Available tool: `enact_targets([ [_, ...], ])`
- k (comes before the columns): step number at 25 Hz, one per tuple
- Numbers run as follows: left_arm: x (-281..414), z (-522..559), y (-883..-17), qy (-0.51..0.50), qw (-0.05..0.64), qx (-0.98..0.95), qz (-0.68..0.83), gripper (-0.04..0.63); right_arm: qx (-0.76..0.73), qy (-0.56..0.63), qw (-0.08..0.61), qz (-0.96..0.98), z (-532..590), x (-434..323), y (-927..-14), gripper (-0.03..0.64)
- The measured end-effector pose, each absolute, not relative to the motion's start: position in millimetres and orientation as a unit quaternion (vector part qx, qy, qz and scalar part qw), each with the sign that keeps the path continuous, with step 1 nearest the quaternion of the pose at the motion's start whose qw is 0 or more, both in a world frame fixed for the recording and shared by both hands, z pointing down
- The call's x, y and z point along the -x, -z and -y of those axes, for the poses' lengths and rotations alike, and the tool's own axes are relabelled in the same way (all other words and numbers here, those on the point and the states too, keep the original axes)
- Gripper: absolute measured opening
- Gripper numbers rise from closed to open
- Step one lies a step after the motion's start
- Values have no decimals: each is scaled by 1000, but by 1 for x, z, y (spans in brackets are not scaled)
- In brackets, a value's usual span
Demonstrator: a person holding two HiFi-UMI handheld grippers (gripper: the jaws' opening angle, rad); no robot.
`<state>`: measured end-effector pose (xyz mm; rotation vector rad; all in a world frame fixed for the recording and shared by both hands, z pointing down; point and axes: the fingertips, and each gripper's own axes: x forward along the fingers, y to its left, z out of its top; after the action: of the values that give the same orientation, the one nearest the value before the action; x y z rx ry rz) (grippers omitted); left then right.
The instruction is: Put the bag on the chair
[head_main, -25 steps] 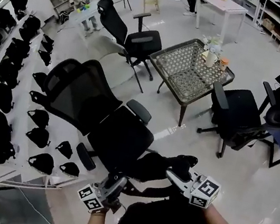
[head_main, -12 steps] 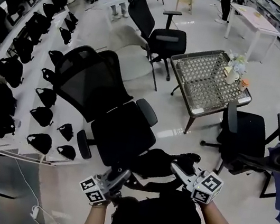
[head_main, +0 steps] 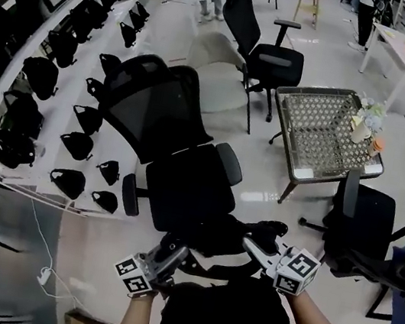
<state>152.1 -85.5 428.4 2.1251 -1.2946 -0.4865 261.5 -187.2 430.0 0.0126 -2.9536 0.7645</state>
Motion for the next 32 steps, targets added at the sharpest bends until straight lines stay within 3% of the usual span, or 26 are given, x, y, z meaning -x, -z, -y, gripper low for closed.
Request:
enact_targets([
  [12, -100, 56, -444, 220, 283, -739, 570, 28, 83, -227, 85, 967, 182, -190, -444, 8],
  [23, -14, 42, -476, 223, 286, -707, 607, 28, 76, -348, 76, 931, 200, -116, -483, 8],
  [32, 68, 62, -508, 250, 298, -689, 612, 28, 58, -338, 98, 934, 221, -33, -512, 6],
])
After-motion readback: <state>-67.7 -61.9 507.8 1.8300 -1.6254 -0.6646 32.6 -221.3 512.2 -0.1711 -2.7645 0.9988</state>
